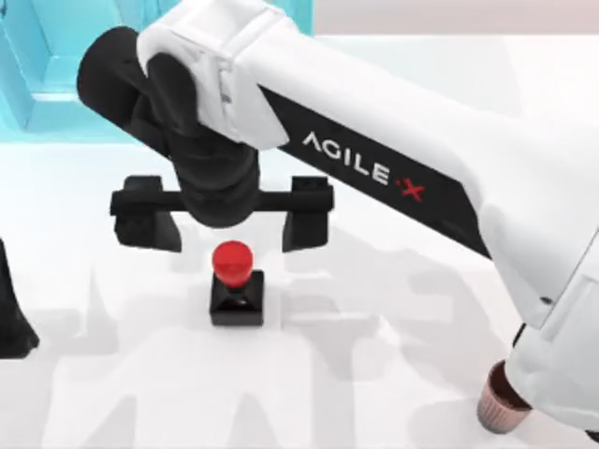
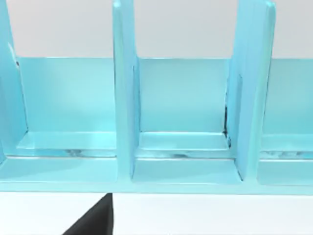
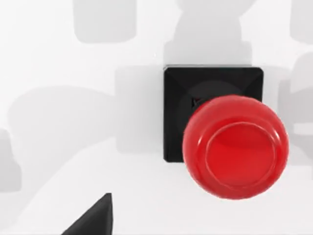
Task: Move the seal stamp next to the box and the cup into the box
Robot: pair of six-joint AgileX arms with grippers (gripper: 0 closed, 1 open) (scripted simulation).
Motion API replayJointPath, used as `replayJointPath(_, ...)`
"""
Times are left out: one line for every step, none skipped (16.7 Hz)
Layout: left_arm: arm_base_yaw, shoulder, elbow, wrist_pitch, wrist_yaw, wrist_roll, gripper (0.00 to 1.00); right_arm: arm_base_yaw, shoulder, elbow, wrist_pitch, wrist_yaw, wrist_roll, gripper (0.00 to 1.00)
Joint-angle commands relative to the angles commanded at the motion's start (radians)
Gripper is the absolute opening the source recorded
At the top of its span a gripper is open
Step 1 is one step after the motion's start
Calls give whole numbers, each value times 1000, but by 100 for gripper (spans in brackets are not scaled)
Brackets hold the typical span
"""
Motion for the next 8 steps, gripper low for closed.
replayJointPath(0,0,0,0,0,0,100,3,11,12,-3,9,5,100)
replayJointPath(0,0,0,0,0,0,100,4,15,17,-4,13,7,100)
replayJointPath(0,0,0,0,0,0,100,4,15,17,-4,13,7,100)
replayJointPath(0,0,0,0,0,0,100,4,15,17,-4,13,7,100)
replayJointPath(0,0,0,0,0,0,100,4,15,17,-4,13,7,100)
replayJointPath(0,0,0,0,0,0,100,4,15,17,-4,13,7,100)
replayJointPath(0,0,0,0,0,0,100,-1,14,14,-2,11,6,100)
replayJointPath(0,0,0,0,0,0,100,-1,14,11,1,11,5,100)
